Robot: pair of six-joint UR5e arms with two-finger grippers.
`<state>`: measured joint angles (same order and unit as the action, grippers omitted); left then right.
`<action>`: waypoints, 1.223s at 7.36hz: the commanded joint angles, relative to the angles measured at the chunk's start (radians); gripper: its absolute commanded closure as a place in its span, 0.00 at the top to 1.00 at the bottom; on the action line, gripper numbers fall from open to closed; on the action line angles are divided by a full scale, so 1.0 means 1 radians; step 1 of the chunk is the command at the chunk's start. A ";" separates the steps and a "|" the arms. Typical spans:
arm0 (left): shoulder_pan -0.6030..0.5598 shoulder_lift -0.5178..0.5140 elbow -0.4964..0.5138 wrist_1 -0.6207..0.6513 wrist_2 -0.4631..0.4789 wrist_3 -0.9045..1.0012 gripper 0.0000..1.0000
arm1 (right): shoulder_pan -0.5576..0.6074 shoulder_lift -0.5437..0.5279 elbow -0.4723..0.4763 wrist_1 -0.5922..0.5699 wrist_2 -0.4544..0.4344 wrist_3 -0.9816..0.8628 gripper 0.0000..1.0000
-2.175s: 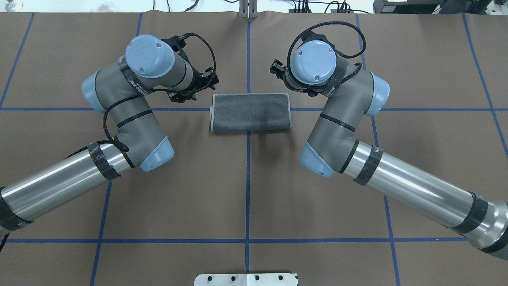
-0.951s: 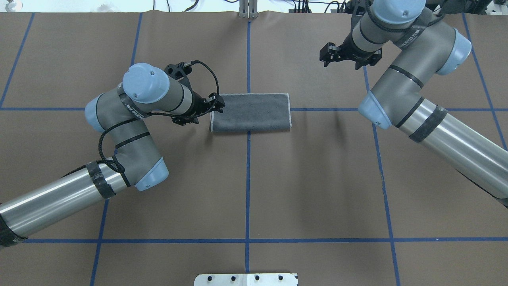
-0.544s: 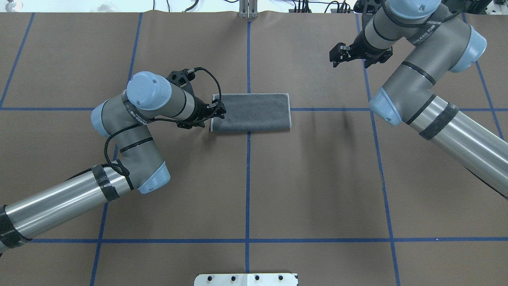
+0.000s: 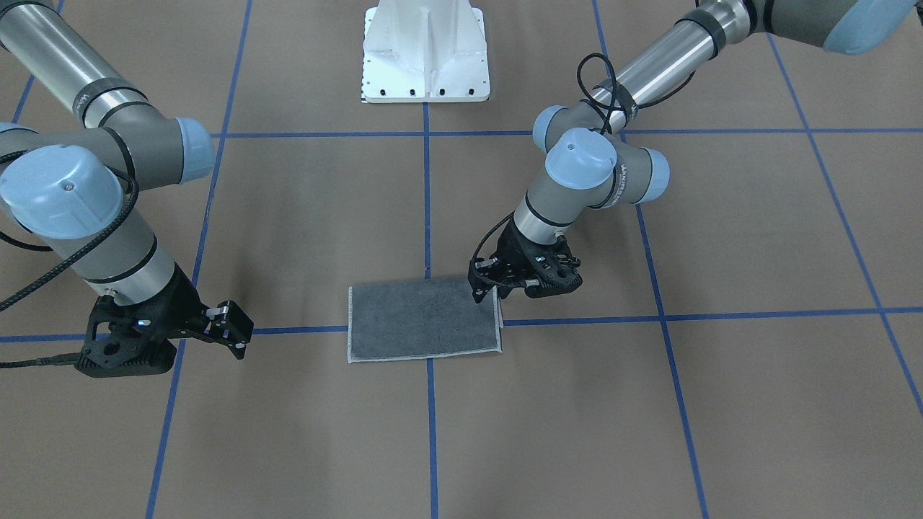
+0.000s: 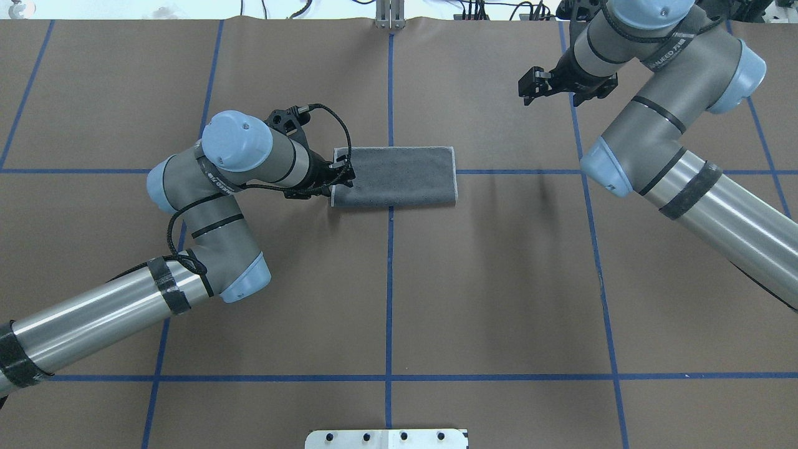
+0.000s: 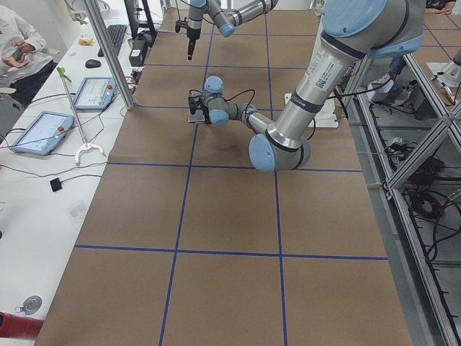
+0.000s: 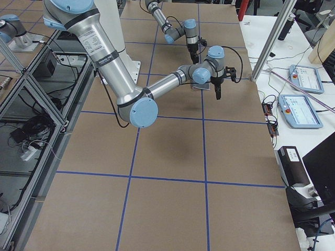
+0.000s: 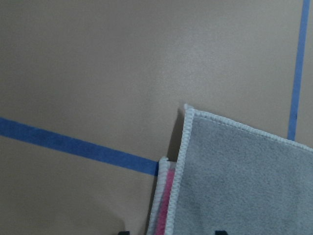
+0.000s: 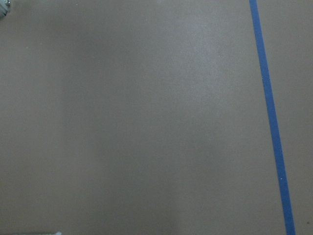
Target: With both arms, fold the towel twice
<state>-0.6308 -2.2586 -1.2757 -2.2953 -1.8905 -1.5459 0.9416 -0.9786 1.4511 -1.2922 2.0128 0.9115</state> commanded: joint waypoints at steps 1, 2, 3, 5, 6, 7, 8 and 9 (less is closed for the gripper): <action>0.000 0.004 -0.001 0.003 -0.004 0.003 0.55 | -0.001 0.000 0.000 0.001 0.000 0.003 0.99; -0.001 0.004 -0.004 0.008 -0.022 0.004 0.55 | -0.001 0.001 0.002 0.001 0.000 0.004 0.99; -0.007 0.004 -0.007 0.010 -0.063 0.003 0.55 | -0.001 0.000 0.003 0.001 0.000 0.006 0.99; -0.010 0.005 -0.008 0.010 -0.070 -0.005 0.55 | -0.001 0.000 0.003 0.001 0.000 0.009 0.99; -0.010 0.005 -0.010 0.011 -0.070 -0.006 0.55 | -0.001 0.000 0.003 0.001 0.000 0.010 0.99; -0.012 0.007 -0.010 0.013 -0.070 -0.008 0.56 | -0.001 0.000 0.003 0.001 0.000 0.012 0.99; -0.010 0.007 -0.010 0.025 -0.070 -0.008 0.56 | -0.003 0.000 0.003 0.001 0.000 0.012 0.99; -0.010 0.007 -0.010 0.028 -0.070 -0.010 0.57 | -0.003 0.000 0.003 0.001 0.000 0.012 0.99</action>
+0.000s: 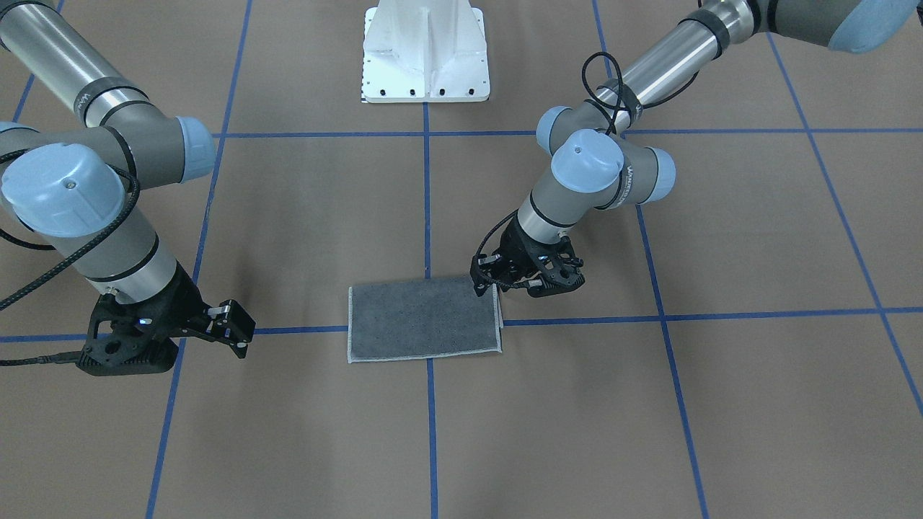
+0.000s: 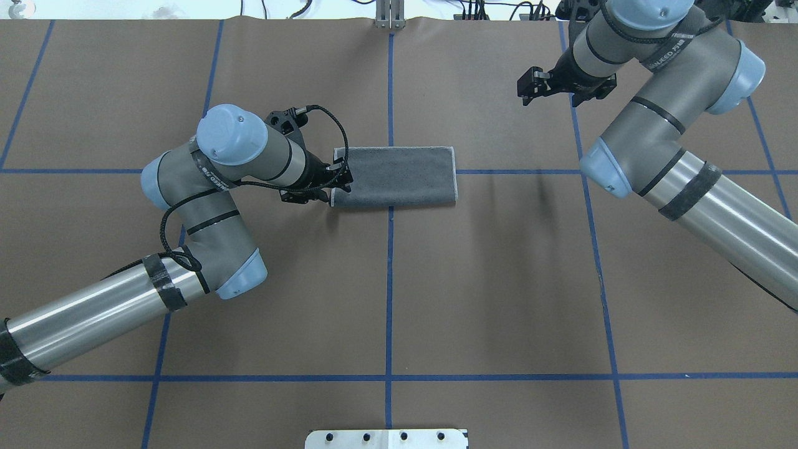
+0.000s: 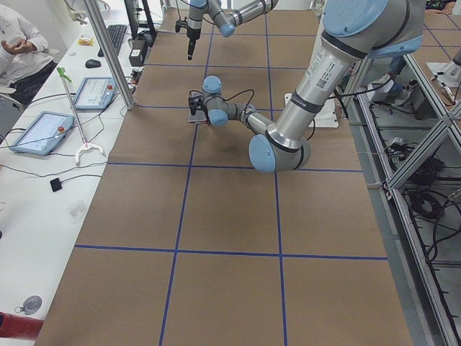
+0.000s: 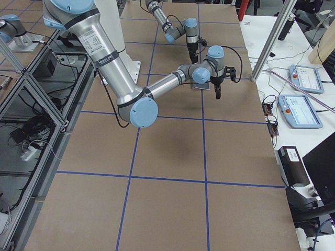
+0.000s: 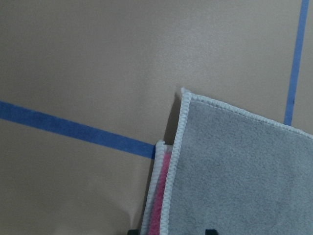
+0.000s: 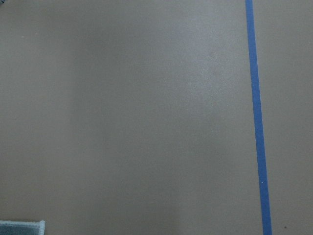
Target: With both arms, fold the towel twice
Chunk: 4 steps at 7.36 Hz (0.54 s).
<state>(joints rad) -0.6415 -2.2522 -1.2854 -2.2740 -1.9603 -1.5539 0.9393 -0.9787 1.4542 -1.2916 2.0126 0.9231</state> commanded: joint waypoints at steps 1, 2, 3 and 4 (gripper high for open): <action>0.000 0.002 0.000 0.007 0.000 -0.036 0.59 | -0.001 0.000 0.000 0.000 0.000 0.002 0.99; 0.002 0.000 0.000 0.007 -0.014 -0.055 0.61 | -0.001 0.000 0.000 0.000 0.000 0.002 0.99; 0.002 0.000 0.000 0.007 -0.020 -0.067 0.61 | -0.001 0.000 0.000 0.000 0.000 0.002 0.99; 0.000 0.000 0.000 0.005 -0.020 -0.067 0.61 | -0.001 0.002 0.002 0.000 0.000 0.002 0.99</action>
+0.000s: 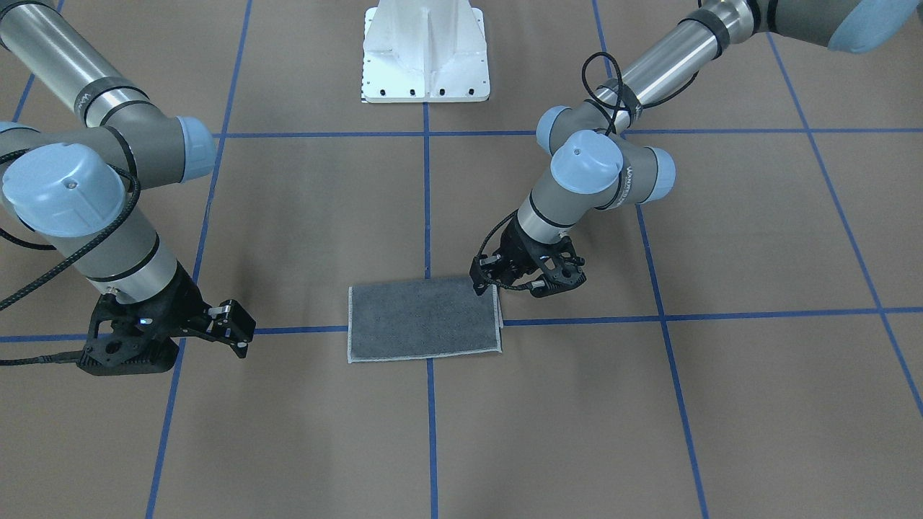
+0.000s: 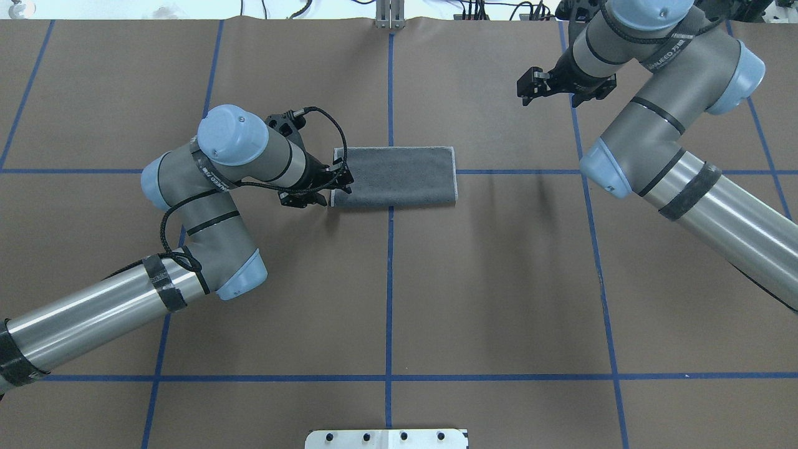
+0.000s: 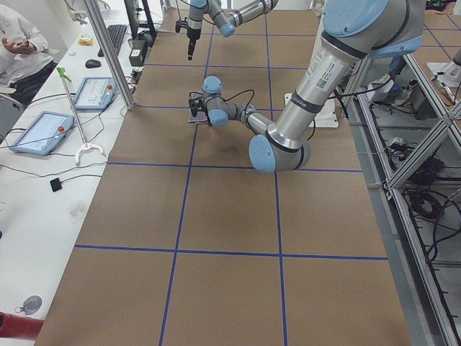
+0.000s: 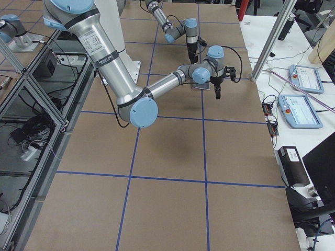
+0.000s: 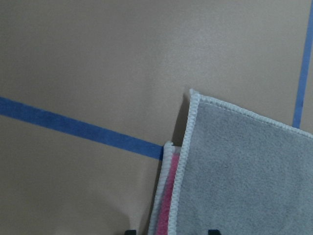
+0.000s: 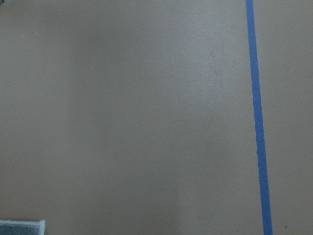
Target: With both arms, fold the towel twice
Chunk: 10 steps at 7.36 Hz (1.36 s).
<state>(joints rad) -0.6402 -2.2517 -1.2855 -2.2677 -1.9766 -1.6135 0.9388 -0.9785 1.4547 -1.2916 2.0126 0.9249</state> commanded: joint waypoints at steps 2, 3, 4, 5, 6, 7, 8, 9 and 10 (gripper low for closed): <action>0.001 0.003 -0.009 -0.001 -0.005 -0.023 0.40 | 0.000 0.001 0.001 0.000 0.000 0.000 0.99; 0.001 0.003 -0.015 -0.001 -0.005 -0.023 0.39 | 0.000 0.001 0.001 0.000 0.000 0.000 0.99; 0.001 0.004 -0.017 -0.001 -0.005 -0.023 0.39 | 0.000 0.001 0.001 0.000 0.000 0.000 0.99; -0.001 0.006 -0.017 -0.001 -0.005 -0.023 0.39 | 0.000 0.003 0.001 0.000 0.000 0.002 0.99; -0.001 0.009 -0.020 -0.001 -0.007 -0.023 0.39 | 0.000 0.006 0.001 0.000 0.000 0.005 0.99; 0.001 0.020 -0.034 -0.001 -0.013 -0.023 0.41 | 0.000 0.006 0.007 -0.002 0.000 0.012 0.99; -0.004 0.033 -0.061 0.013 -0.034 -0.023 0.44 | 0.000 0.006 0.013 -0.002 0.000 0.012 0.99; -0.019 0.035 -0.080 0.048 -0.056 -0.023 0.44 | 0.000 0.006 0.013 -0.002 0.000 0.015 0.99; -0.019 0.035 -0.090 0.068 -0.059 -0.023 0.47 | 0.000 0.006 0.013 -0.002 0.000 0.017 0.99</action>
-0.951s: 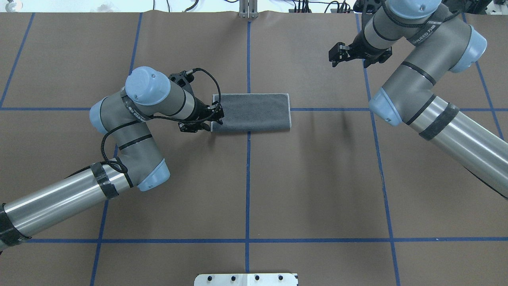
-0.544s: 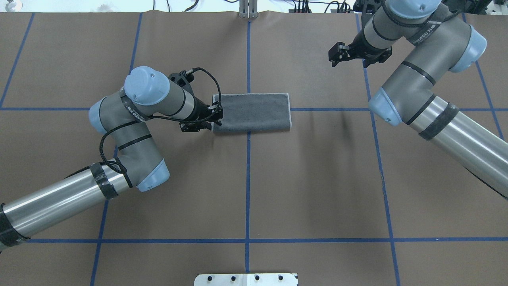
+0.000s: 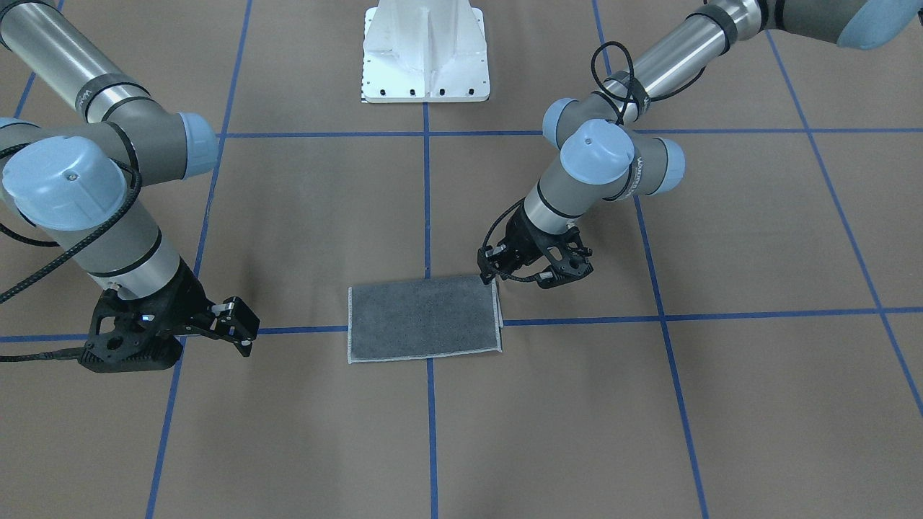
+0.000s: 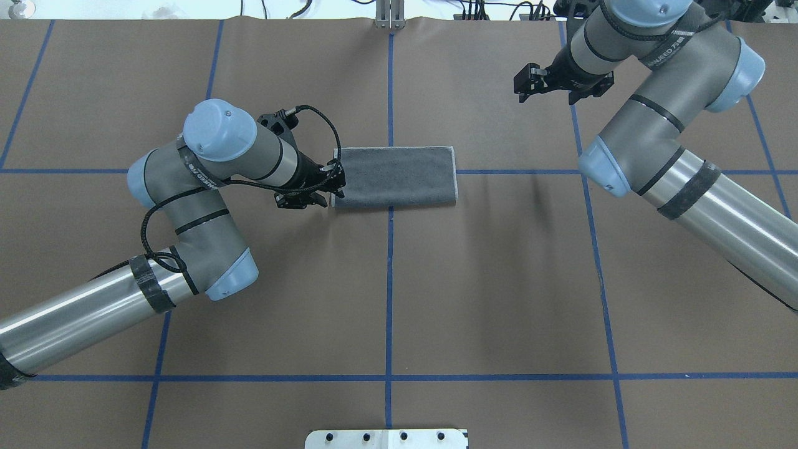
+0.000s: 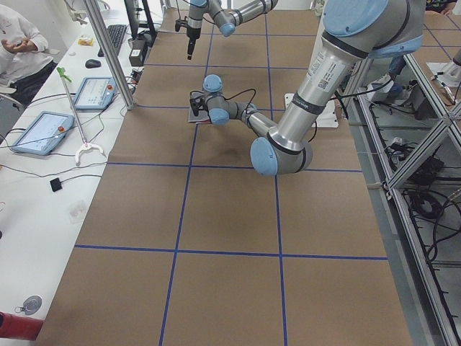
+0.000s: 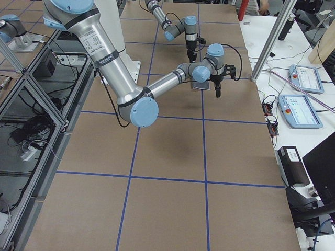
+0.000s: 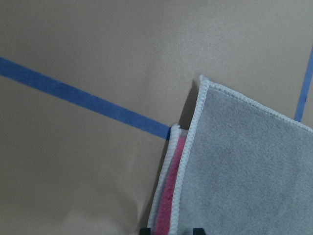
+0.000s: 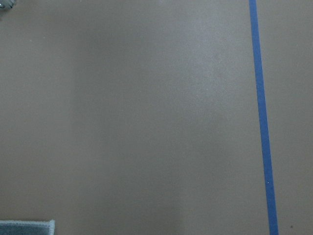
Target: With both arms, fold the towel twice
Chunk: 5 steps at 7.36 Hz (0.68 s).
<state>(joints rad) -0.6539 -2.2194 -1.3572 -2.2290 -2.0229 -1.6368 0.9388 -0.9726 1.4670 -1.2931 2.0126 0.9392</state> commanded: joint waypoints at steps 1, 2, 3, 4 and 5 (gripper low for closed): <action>-0.006 0.004 -0.019 0.031 -0.010 0.000 0.47 | -0.002 0.002 0.001 0.000 0.000 0.003 0.99; 0.000 0.004 -0.016 0.032 0.001 -0.017 0.47 | -0.002 0.002 0.001 0.000 0.000 0.003 0.99; 0.003 0.004 -0.013 0.032 0.003 -0.061 0.47 | -0.002 0.003 0.001 0.000 0.000 0.003 0.99; 0.004 0.004 -0.013 0.032 0.004 -0.086 0.47 | -0.002 0.003 0.001 0.000 0.000 0.003 0.99; 0.008 0.003 -0.011 0.031 0.041 -0.153 0.47 | 0.000 0.002 0.001 0.000 0.000 0.003 0.99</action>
<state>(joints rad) -0.6499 -2.2153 -1.3699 -2.1973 -2.0106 -1.7247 0.9375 -0.9701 1.4680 -1.2932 2.0126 0.9419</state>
